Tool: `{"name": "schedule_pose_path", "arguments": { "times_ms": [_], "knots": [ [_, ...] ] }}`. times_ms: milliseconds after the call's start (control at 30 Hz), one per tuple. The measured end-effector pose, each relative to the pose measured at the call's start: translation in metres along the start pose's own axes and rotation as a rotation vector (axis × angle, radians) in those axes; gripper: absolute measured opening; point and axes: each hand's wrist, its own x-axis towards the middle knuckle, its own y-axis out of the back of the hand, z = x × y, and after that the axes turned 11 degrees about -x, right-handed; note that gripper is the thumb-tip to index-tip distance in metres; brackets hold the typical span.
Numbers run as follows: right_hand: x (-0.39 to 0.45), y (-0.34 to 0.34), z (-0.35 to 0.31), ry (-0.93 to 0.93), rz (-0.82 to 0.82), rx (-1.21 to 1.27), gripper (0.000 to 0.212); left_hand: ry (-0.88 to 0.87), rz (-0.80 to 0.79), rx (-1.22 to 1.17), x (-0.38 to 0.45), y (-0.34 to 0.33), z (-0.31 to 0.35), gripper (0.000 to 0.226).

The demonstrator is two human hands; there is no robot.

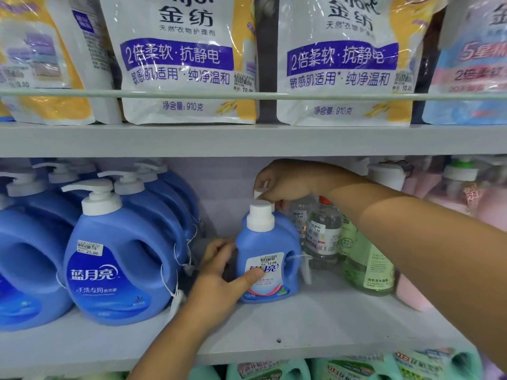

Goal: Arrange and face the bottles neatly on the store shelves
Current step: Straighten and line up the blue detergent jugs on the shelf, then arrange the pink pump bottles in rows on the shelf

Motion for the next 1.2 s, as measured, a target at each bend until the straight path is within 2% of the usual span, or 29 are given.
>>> {"name": "schedule_pose_path", "arguments": {
  "times_ms": [67,167,367,500,567,667,767,867,967,1033,1100,1200],
  "knots": [
    [0.002,-0.005,-0.003,0.005,0.026,0.065,0.008,-0.009,0.011,0.027,0.001,0.000,-0.002,0.055],
    [0.002,-0.009,-0.008,0.022,0.016,0.132,0.016,0.025,-0.031,-0.020,-0.001,0.001,-0.002,0.061],
    [-0.026,0.000,0.004,-0.036,0.026,0.266,0.029,0.080,-0.055,-0.131,-0.003,-0.005,0.004,0.050],
    [-0.065,0.013,0.019,-0.186,0.267,0.050,0.026,0.092,-0.053,-0.174,-0.002,-0.003,0.001,0.067],
    [-0.077,0.019,0.026,-0.307,0.297,-0.121,0.033,0.096,-0.046,-0.168,0.000,-0.004,-0.001,0.073],
    [-0.074,0.022,0.031,-0.385,0.122,-0.357,0.029,0.072,-0.030,-0.179,0.000,-0.002,-0.003,0.078],
    [-0.063,0.015,0.033,-0.417,-0.070,-0.424,0.018,0.036,0.011,-0.187,0.001,-0.004,-0.004,0.079],
    [-0.063,0.011,0.030,-0.379,-0.069,-0.503,0.014,-0.105,0.186,0.018,-0.008,-0.013,0.004,0.061],
    [-0.080,0.011,0.028,-0.296,-0.026,-0.516,0.012,-0.463,0.412,0.295,-0.029,-0.042,0.029,0.032],
    [-0.099,0.014,0.022,-0.264,-0.002,-0.494,0.016,-0.519,0.364,0.269,-0.043,-0.076,0.049,0.020],
    [-0.120,0.016,0.016,-0.231,0.002,-0.499,0.019,-0.375,0.252,0.225,-0.051,-0.111,0.058,0.029],
    [-0.150,0.013,0.007,-0.130,0.060,-0.436,0.023,-0.149,0.176,0.126,-0.055,-0.147,0.062,0.077]
  ]
}}
